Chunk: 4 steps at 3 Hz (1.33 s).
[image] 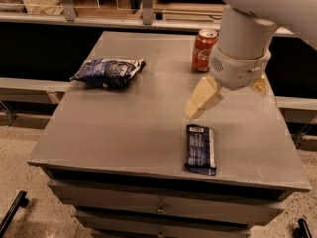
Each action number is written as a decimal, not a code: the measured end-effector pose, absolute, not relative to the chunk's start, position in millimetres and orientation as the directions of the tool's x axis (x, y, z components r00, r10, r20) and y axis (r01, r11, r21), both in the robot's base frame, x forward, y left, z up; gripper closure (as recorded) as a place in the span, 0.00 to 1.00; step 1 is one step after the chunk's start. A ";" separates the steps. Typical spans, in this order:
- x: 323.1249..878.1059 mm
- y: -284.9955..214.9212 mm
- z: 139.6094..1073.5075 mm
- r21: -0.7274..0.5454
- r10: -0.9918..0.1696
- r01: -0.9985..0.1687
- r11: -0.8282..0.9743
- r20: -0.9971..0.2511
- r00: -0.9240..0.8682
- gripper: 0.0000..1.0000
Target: Move rxbar blueberry near blue chip bag
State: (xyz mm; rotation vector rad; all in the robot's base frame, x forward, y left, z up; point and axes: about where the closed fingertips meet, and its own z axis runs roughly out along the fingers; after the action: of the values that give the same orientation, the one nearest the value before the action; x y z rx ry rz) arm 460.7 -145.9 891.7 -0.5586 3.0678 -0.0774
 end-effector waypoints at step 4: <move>410.9 -131.9 847.8 -0.030 -0.102 -0.104 0.994 0.071 -0.992 0.00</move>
Offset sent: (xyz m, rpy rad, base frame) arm -0.0598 0.0124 -0.0318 -0.0394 0.1087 -0.2492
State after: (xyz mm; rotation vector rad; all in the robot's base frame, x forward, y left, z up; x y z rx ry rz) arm 410.9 -131.9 847.8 -0.1654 3.2063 -0.0534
